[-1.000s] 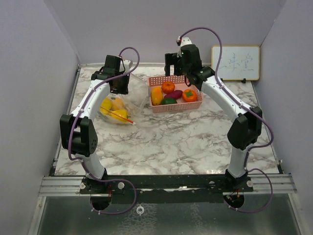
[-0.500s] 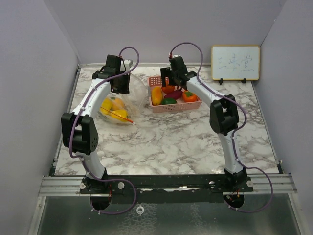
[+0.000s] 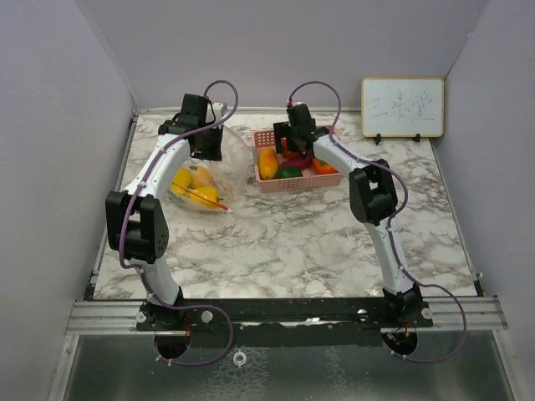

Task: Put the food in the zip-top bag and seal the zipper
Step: Pick up the fake vegetable from the bin.

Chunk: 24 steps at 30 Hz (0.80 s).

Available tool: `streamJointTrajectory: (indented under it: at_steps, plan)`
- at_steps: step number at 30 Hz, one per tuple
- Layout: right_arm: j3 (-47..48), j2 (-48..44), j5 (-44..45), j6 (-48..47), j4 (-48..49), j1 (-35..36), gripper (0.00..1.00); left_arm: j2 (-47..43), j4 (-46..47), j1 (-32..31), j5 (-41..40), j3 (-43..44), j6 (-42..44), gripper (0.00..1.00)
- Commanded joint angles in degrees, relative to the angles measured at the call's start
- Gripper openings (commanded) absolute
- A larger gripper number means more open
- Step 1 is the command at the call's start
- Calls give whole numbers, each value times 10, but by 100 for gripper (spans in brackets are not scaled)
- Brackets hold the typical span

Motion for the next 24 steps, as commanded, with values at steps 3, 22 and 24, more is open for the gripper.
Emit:
streamJointTrajectory:
  at_steps: [3, 22, 24]
  plan:
    - [-8, 10, -24, 19, 10, -2, 80, -4, -9, 2, 18, 18, -7, 0]
    - [-202, -308, -496, 86, 187, 1, 34, 0, -21, 2, 21, 25, -7, 0]
    - [-236, -326, -566, 145, 249, 8, 34, 0, -18, 2, 31, 26, -13, 0]
